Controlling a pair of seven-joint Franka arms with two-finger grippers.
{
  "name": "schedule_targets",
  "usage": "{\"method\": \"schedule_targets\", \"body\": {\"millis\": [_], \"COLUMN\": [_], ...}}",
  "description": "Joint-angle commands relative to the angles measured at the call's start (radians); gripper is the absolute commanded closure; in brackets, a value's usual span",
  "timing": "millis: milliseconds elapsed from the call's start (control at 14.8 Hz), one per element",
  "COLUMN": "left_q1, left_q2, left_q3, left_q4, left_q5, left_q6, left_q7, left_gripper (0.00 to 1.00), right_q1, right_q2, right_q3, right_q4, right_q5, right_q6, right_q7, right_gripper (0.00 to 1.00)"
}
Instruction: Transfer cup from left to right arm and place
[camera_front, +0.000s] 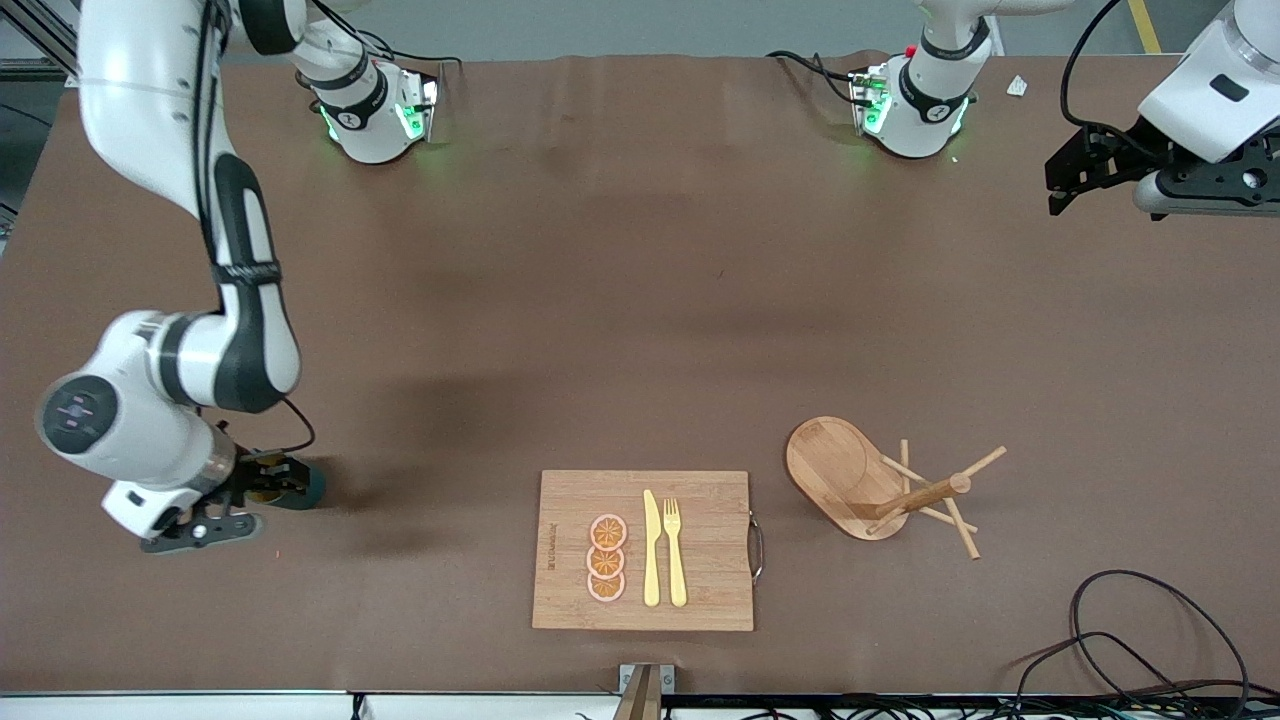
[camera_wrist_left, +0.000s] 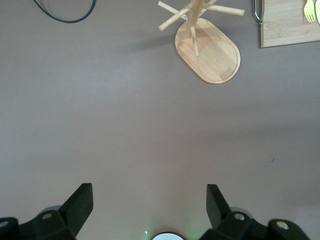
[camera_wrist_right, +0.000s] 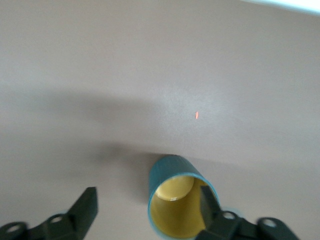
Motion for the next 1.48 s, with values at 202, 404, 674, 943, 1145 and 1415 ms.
{"method": "schedule_targets", "body": {"millis": [202, 404, 674, 943, 1145, 1415], "left_q1": [0.002, 0.000, -0.003, -0.003, -0.003, -0.004], "left_q2": [-0.013, -0.011, -0.013, -0.017, -0.019, -0.022], "left_q3": [-0.001, -0.001, -0.001, -0.002, -0.002, -0.004], "left_q4": [-0.010, -0.010, -0.002, -0.002, -0.003, -0.005], "left_q5": [-0.013, -0.014, -0.013, -0.013, -0.014, -0.014], "left_q6": [0.009, 0.012, 0.008, 0.003, 0.003, 0.001], "left_q7": [0.005, 0.000, 0.005, 0.005, 0.005, 0.005], "left_gripper": [0.00, 0.00, 0.00, 0.00, 0.00, 0.00], "right_q1": [-0.008, -0.012, -0.025, -0.029, -0.019, -0.019], "right_q2": [-0.313, -0.383, -0.379, -0.387, -0.454, -0.468], "right_q3": [0.017, 0.020, 0.018, 0.017, 0.024, 0.026], "right_q4": [-0.048, -0.042, 0.050, 0.053, 0.046, 0.047], "right_q5": [-0.057, -0.095, -0.097, -0.102, -0.137, -0.143], "right_q6": [-0.275, -0.366, -0.438, -0.507, -0.538, -0.526], "right_q7": [0.150, 0.231, 0.236, 0.235, 0.258, 0.258], "right_gripper": [0.00, 0.00, 0.00, 0.00, 0.00, 0.00]}}
